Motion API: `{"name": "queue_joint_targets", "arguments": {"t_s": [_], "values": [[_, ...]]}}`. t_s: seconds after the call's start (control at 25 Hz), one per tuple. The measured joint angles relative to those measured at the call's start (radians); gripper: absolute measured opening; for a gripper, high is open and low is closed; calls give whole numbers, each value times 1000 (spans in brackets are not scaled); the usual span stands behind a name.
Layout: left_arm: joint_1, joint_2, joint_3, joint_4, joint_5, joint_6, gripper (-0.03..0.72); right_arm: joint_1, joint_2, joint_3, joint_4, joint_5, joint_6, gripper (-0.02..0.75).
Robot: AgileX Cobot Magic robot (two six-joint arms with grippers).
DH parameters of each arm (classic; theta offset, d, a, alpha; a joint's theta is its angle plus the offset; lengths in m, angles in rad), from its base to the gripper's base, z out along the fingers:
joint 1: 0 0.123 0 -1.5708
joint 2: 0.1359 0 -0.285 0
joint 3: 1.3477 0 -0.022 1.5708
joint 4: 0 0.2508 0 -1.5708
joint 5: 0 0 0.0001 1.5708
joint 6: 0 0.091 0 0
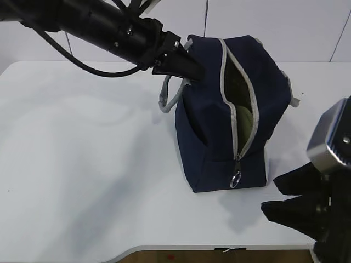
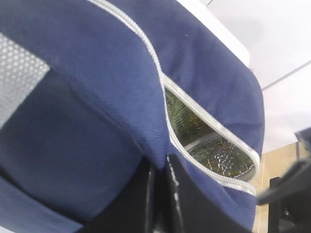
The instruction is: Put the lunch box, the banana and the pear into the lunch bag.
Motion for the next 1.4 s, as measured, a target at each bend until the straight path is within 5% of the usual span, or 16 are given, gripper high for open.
{"name": "queue_joint_targets", "arguments": {"t_s": [0.6,1.24,1.4], "values": [[0,0,0,0,11,0,-1,0,217,0,174,-212,-259,391],[0,0,0,3,31,0,-1,0,384,0,947,-233,-1106,399],[0,0,0,2,35,0,-1,0,430,-2,1024,-221,-1206,399]]}}
